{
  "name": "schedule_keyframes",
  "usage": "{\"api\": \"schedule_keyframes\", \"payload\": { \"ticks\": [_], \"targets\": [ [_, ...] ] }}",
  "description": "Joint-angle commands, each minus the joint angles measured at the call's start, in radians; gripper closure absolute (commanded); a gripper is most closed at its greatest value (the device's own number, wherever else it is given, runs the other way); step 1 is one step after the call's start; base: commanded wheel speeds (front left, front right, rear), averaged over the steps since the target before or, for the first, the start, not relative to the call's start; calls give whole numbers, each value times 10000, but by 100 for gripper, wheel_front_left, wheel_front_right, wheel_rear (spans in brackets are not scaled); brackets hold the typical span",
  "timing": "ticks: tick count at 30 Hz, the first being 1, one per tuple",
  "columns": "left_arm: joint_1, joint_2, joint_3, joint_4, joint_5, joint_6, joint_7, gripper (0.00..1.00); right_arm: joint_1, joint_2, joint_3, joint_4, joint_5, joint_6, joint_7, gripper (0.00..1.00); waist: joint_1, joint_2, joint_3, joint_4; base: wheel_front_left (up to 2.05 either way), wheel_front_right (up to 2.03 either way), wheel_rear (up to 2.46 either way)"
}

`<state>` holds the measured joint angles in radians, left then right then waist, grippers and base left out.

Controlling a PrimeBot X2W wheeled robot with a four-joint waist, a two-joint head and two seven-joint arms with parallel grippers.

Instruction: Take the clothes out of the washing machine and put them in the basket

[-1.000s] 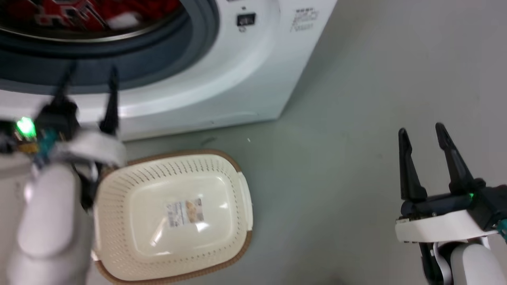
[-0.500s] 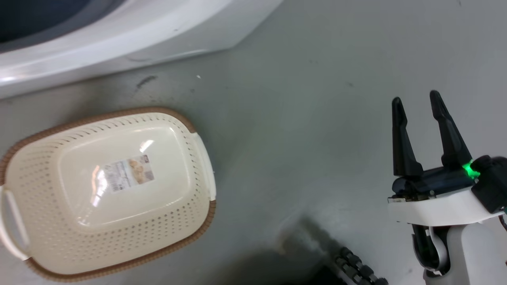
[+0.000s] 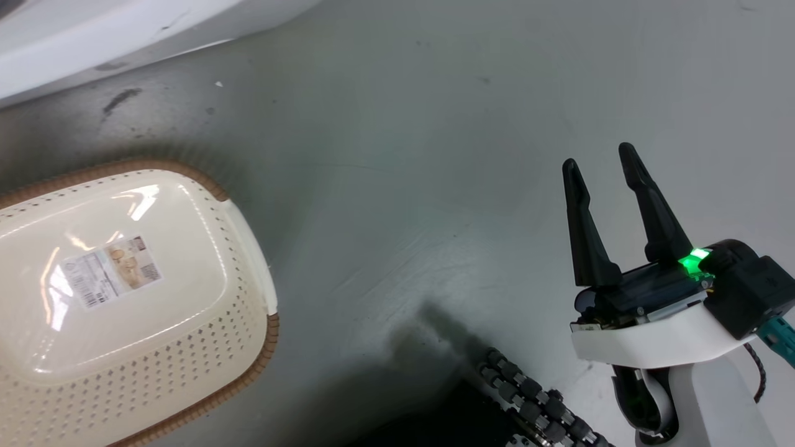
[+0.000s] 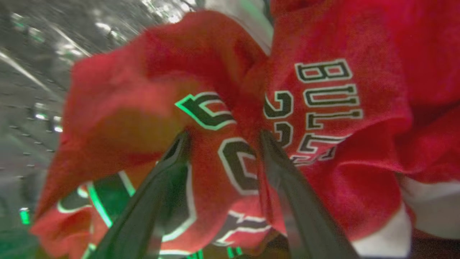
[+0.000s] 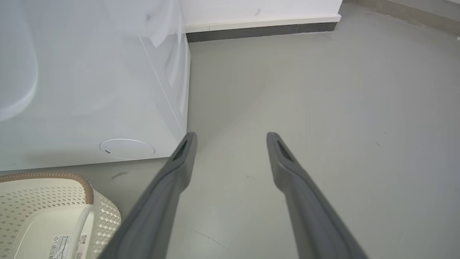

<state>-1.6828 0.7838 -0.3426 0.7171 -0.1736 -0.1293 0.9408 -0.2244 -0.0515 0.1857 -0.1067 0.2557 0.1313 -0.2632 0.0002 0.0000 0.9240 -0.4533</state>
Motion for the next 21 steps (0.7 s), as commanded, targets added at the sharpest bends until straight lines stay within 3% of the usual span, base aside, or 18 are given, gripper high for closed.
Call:
{"api": "schedule_keyframes", "payload": {
  "ticks": [1, 11, 12, 13, 21],
  "targets": [
    [-68, 0, 0, 66, -43, 2, 149, 0, 53, 23, 38, -48, 12, -10, -25, 0, -2, 0, 131, -127, 0, 0, 0],
    [278, -141, -5, 511, -371, 213, 798, 0, 144, 23, -155, -326, 9, -10, -23, 0, -2, 0, 409, 32, 0, 0, 0],
    [332, -178, 4, 551, -435, 212, 852, 54, 133, 21, -175, -343, 10, -10, -25, 0, -2, 0, 423, 46, 0, 0, 0],
    [375, -216, 1, 575, -511, 195, 905, 100, 119, 23, -198, -353, 19, -10, -25, 0, -2, 0, 433, 61, 0, 0, 0],
    [523, 6, -176, 299, -681, 95, 362, 100, -54, 23, -149, -304, 276, -10, -25, 0, -2, 0, 404, 67, 0, 0, 0]
  ]
}}
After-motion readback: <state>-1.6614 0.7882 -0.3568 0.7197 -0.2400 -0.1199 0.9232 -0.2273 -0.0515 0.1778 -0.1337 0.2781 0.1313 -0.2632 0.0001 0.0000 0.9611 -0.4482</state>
